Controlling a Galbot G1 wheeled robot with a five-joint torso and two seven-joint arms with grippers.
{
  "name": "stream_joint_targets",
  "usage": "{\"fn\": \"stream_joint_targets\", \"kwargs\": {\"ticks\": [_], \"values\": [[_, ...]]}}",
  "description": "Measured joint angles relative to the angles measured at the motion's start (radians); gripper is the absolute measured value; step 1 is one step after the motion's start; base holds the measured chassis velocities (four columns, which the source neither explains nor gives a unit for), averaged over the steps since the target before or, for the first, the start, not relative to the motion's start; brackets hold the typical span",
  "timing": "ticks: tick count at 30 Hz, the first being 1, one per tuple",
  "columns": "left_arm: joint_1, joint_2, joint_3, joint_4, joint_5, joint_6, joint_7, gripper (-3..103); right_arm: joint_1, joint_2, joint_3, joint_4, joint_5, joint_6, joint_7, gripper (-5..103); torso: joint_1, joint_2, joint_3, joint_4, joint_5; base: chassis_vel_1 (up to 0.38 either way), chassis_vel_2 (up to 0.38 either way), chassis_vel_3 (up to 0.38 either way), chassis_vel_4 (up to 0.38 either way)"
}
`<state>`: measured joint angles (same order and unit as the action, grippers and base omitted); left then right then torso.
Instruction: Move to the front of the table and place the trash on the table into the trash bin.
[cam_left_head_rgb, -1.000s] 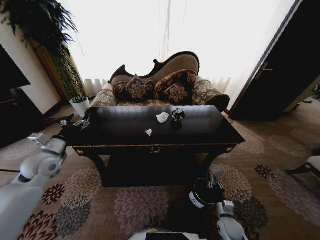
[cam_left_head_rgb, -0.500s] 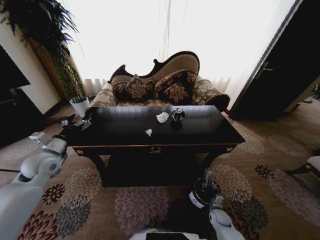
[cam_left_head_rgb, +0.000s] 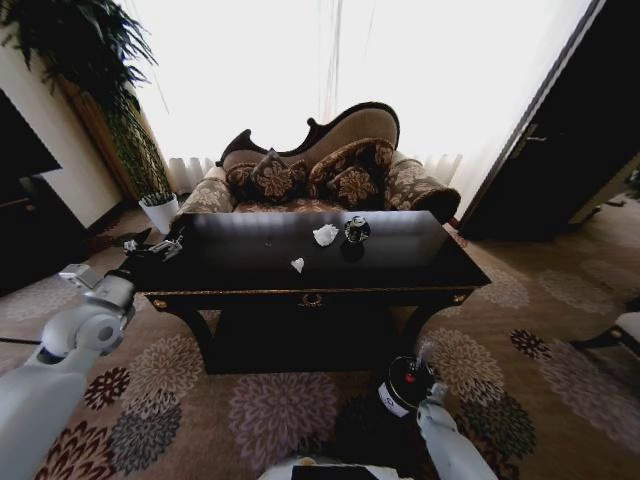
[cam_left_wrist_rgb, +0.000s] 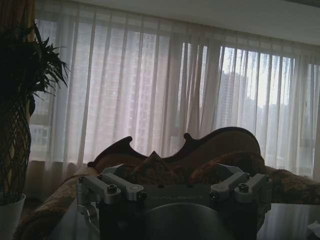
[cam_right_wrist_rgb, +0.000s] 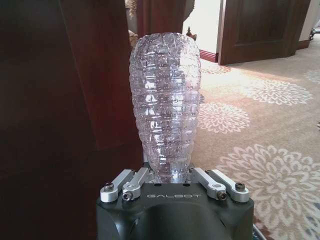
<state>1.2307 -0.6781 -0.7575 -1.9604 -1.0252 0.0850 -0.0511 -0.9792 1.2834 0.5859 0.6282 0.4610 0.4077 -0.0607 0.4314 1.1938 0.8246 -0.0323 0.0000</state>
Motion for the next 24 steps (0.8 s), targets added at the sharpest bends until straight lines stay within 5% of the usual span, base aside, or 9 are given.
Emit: {"fn": "stream_joint_targets", "kwargs": {"ticks": [2,5,24], "values": [[0.0,0.0,0.0,0.0,0.0,0.0,0.0,100,0.011,-0.003,0.011,-0.026,0.003,0.004,-0.006,22,0.0,0.0,0.0,0.0,0.0001,0.0,0.0,0.0,0.0],[0.0,0.0,0.0,0.0,0.0,0.0,0.0,100,0.015,-0.019,0.037,-0.044,0.028,-0.003,-0.047,38,0.0,0.0,0.0,0.0,-0.0001,0.0,0.0,0.0,0.0],[0.0,0.0,0.001,0.0,0.0,0.0,0.0,100,-0.03,0.002,0.057,0.029,0.038,-0.022,-0.058,100,0.0,0.0,0.0,-0.0001,-0.0001,0.0,0.0,0.0,0.0]]}}
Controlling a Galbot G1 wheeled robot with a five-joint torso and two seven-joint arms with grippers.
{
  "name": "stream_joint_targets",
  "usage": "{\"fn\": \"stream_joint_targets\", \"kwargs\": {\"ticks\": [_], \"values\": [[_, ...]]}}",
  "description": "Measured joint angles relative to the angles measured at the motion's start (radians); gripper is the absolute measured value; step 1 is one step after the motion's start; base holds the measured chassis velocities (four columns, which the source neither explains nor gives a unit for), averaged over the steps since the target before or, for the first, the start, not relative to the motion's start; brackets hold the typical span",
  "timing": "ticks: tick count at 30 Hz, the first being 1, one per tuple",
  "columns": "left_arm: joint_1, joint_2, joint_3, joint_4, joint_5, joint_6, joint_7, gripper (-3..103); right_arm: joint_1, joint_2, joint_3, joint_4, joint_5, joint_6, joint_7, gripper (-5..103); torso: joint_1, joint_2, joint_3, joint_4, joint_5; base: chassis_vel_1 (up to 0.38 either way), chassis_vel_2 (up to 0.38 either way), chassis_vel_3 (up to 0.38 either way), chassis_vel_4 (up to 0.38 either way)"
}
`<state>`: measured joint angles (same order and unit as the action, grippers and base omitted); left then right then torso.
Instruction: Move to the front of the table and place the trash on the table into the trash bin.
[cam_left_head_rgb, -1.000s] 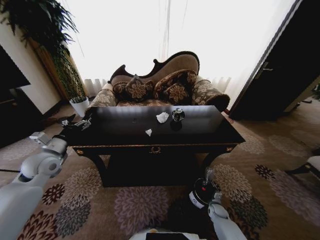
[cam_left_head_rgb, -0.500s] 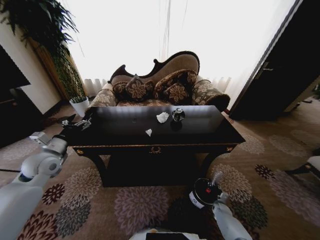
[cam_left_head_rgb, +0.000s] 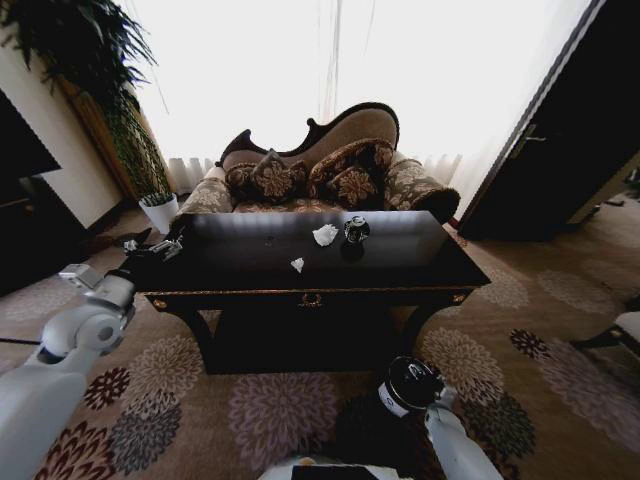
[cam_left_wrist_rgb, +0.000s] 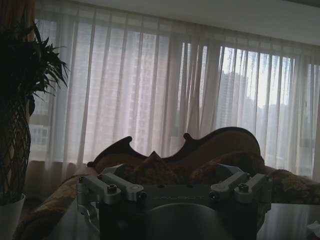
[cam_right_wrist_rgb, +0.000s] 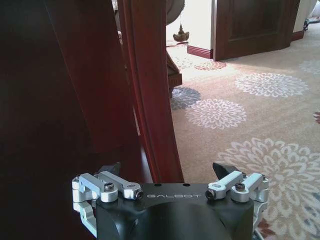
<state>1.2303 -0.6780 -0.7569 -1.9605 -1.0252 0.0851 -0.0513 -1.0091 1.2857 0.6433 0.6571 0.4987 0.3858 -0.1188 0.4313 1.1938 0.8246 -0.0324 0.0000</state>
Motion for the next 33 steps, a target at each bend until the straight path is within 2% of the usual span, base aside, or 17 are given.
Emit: {"fn": "stream_joint_targets", "kwargs": {"ticks": [8,12,16,17,19,21,23,25,26,28,33], "values": [[0.0,0.0,0.0,0.0,0.0,0.0,0.0,100,-0.074,0.011,0.011,0.11,0.023,-0.024,0.008,100,0.0,0.0,0.0,0.0002,-0.0001,0.0,0.0,0.0,0.0],[0.0,0.0,0.0,0.0,0.0,0.0,-0.001,100,-0.234,0.011,0.029,0.302,0.057,-0.032,0.021,100,0.0,0.0,0.0,0.0001,0.0,0.0,0.0,0.0,0.0],[0.0,0.0,0.0,0.0,0.0,0.0,0.0,100,-0.323,0.023,0.061,0.407,0.065,-0.028,0.032,100,0.0,0.0,0.0,-0.0002,0.0002,0.0,0.0,0.0,0.0],[0.0,0.0,0.0,0.0,0.0,0.0,0.0,100,-0.386,0.03,0.083,0.487,0.08,-0.019,0.038,100,0.0,0.0,0.0,-0.0001,0.0,0.0,0.0,0.0,0.0],[0.0,0.0,0.0,0.0,0.0,0.0,0.0,100,-0.421,0.032,0.093,0.534,0.088,-0.013,0.038,100,0.0,0.0,0.0,-0.0001,0.0,0.0,0.0,0.0,0.0],[0.0,0.0,0.0,0.0,0.0,0.0,0.0,100,-0.544,0.046,0.123,0.679,0.104,0.021,0.024,100,0.0,0.0,0.0,0.0001,-0.0001,0.0,0.0,0.0,0.0],[0.0,0.0,0.0,0.0,0.0,0.0,0.0,100,-0.572,0.05,0.129,0.712,0.107,0.027,0.022,100,0.0,0.0,0.0,0.0001,0.0,0.0,0.0,0.0,0.0],[0.0,0.0,0.0,0.0,0.0,0.0,0.0,100,-0.664,0.065,0.149,0.817,0.122,0.041,0.021,100,0.0,0.0,0.0,-0.0003,-0.0002,0.0,0.0,0.0,0.0],[0.0,0.0,0.0,0.0,0.0,0.0,0.0,100,-0.715,0.075,0.165,0.878,0.121,0.069,0.021,100,0.0,0.0,0.0,-0.0004,0.0,0.0,0.0,0.0,0.0],[0.0,0.0,0.0,0.0,0.0,0.0,0.0,100,-0.768,0.082,0.181,0.954,0.115,0.097,0.021,100,0.0,0.0,0.0,-0.0001,0.0,0.0,0.0,0.0,0.0],[0.0,0.0,0.0,0.0,0.0,0.0,0.0,100,-0.84,0.073,0.218,1.102,0.123,0.107,0.037,100,0.0,0.0,0.0,-0.0001,-0.0001,0.0,0.0,0.0,0.0]]}}
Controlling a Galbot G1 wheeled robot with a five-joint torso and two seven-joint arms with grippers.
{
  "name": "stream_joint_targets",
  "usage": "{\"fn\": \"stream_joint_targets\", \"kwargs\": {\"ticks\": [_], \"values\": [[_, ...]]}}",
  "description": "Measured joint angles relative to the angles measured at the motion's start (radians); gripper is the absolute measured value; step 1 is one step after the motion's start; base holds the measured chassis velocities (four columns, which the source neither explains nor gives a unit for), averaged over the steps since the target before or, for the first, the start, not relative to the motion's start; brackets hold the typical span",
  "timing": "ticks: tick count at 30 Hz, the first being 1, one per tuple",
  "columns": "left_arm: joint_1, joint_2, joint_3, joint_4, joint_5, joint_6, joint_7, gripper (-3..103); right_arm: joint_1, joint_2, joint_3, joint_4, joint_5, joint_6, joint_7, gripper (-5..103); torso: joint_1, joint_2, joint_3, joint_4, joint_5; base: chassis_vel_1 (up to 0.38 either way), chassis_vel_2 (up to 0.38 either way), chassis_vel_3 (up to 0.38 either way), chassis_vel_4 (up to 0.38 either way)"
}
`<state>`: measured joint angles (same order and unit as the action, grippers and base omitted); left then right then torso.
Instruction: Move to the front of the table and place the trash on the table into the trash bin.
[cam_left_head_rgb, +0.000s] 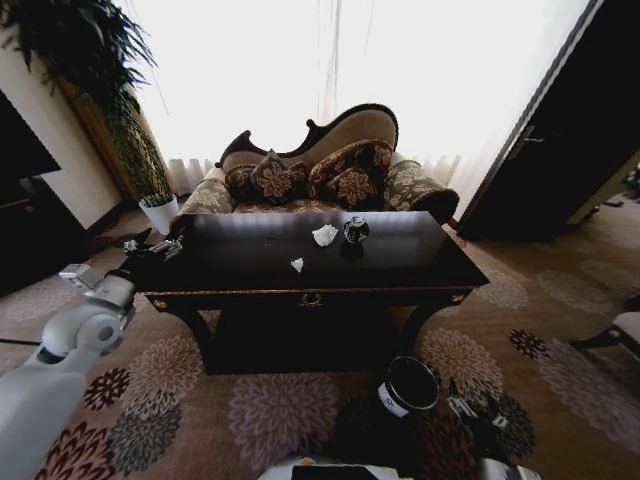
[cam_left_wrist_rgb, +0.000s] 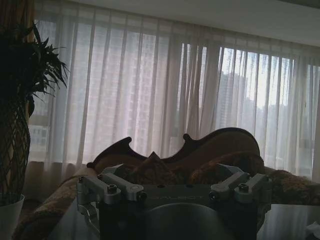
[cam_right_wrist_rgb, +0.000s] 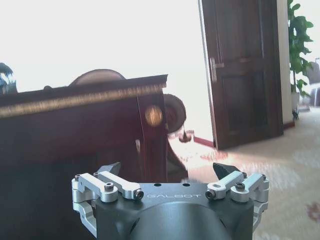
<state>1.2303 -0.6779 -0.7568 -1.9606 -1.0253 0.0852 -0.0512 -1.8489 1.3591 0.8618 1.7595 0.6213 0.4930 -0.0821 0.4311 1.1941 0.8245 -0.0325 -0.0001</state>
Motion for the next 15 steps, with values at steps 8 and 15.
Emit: {"fn": "stream_joint_targets", "kwargs": {"ticks": [8,15], "values": [[0.0,0.0,0.0,0.0,0.0,0.0,0.0,100,0.011,-0.057,0.061,0.185,0.064,-0.129,0.067,100,0.0,0.0,0.0,0.0,0.0001,0.0,0.0,0.0,0.0],[0.0,0.0,0.0,0.0,0.0,0.0,0.0,100,0.161,-0.233,0.084,0.215,0.088,-0.256,0.11,100,0.0,0.0,0.0,0.0003,0.0001,0.0,0.0,0.0,0.0]]}}
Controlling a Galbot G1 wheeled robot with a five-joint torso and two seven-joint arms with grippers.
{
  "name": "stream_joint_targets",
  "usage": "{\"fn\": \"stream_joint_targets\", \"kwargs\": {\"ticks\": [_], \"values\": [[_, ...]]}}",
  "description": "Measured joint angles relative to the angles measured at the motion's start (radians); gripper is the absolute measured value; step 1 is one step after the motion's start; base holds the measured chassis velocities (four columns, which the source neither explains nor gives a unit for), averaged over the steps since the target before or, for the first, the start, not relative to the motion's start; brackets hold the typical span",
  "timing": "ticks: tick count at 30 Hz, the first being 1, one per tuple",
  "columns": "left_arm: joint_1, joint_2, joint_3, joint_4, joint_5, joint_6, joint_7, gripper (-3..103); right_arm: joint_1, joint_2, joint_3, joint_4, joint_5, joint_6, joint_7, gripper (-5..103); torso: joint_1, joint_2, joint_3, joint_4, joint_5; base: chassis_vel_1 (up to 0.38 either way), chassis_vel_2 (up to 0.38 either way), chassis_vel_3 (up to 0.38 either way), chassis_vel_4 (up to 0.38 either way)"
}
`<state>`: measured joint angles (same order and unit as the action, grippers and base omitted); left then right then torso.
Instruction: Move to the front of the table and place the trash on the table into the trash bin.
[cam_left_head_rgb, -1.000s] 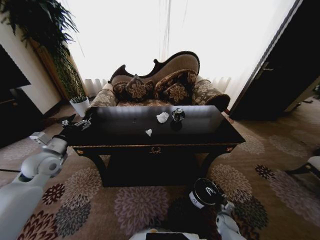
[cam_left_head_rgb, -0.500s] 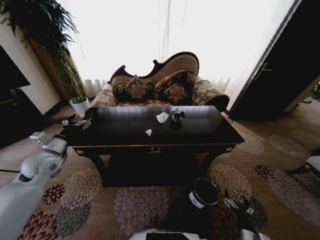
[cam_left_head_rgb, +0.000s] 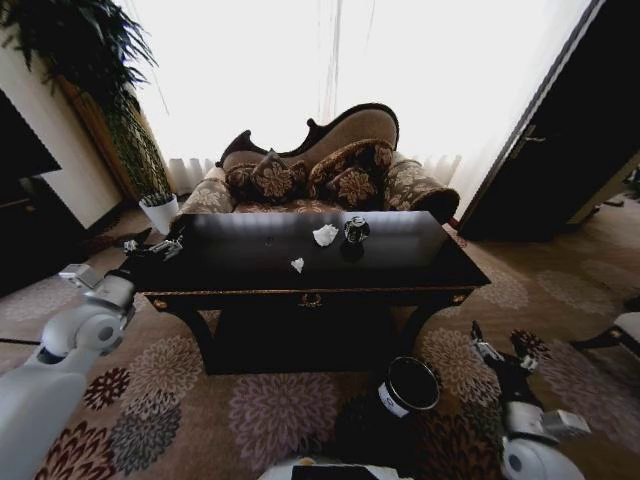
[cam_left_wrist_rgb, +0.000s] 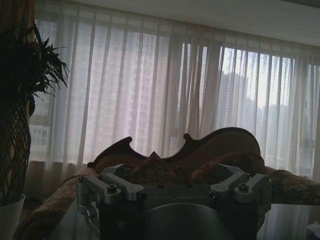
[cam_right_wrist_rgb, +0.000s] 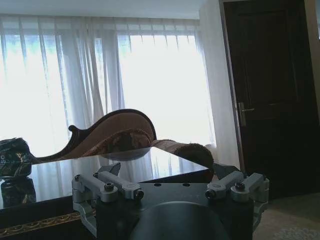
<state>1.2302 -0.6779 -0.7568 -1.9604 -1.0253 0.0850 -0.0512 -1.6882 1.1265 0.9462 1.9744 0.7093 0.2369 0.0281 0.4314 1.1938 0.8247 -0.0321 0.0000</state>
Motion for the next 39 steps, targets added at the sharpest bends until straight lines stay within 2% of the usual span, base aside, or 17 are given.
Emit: {"fn": "stream_joint_targets", "kwargs": {"ticks": [2,5,11,14,17,22,28,30,31,34,39], "values": [[0.0,0.0,0.0,0.0,0.0,0.0,0.0,100,0.009,-0.023,0.0,0.0,0.007,-0.007,0.001,100,0.0,0.0,0.0,0.0,0.0004,0.0,0.0,0.0,0.0],[0.0,0.0,0.0,0.0,0.0,0.0,0.0,100,0.063,-0.128,-0.023,-0.005,0.034,-0.034,-0.005,100,0.0,0.0,0.0,-0.0003,0.0001,0.0,0.0,0.0,0.0],[0.0,0.0,0.0,0.0,0.0,0.0,0.0,100,0.134,-0.202,-0.065,-0.021,0.057,-0.063,-0.025,100,0.0,0.0,0.0,-0.0001,0.0002,0.0,0.0,0.0,0.0],[0.0,0.0,0.0,0.0,0.0,0.0,0.0,100,0.203,-0.255,-0.118,-0.051,0.079,-0.081,-0.05,100,0.0,0.0,0.0,-0.0002,0.0,0.0,0.0,0.0,0.0],[0.0,0.0,0.0,0.0,0.0,0.0,0.0,100,0.231,-0.271,-0.144,-0.065,0.081,-0.085,-0.068,100,0.0,0.0,0.0,-0.0002,0.0002,0.0,0.0,0.0,0.0],[0.0,0.0,0.0,0.0,0.0,0.0,0.0,100,0.339,-0.328,-0.266,-0.118,0.092,-0.106,-0.12,100,0.0,0.0,0.0,-0.0001,0.0001,0.0,0.0,0.0,0.0],[0.0,0.0,0.0,0.0,0.0,0.0,0.0,100,0.421,-0.382,-0.345,-0.15,0.109,-0.128,-0.151,100,0.0,0.0,0.0,-0.0004,-0.0002,0.0,0.0,0.0,0.0],[0.0,0.0,0.0,0.0,0.0,0.0,0.0,100,0.522,-0.425,-0.42,-0.187,0.111,-0.139,-0.166,100,0.0,0.0,0.0,-0.0003,0.0,0.0,0.0,0.0,0.0],[0.0,0.0,0.0,0.0,0.0,0.0,0.0,100,0.522,-0.425,-0.42,-0.187,0.111,-0.139,-0.166,100,0.0,0.0,0.0,-0.0003,0.0,0.0,0.0,0.0,0.0],[0.0,0.0,0.0,0.0,0.0,0.0,0.0,100,0.641,-0.466,-0.528,-0.239,0.114,-0.15,-0.173,100,0.0,0.0,0.0,-0.0001,0.0001,0.0,0.0,0.0,0.0],[0.0,0.0,0.0,0.0,0.0,0.0,0.0,100,0.78,-0.486,-0.692,-0.318,0.114,-0.154,-0.182,100,0.0,0.0,0.0,-0.0001,0.0002,0.0,0.0,0.0,0.0]]}}
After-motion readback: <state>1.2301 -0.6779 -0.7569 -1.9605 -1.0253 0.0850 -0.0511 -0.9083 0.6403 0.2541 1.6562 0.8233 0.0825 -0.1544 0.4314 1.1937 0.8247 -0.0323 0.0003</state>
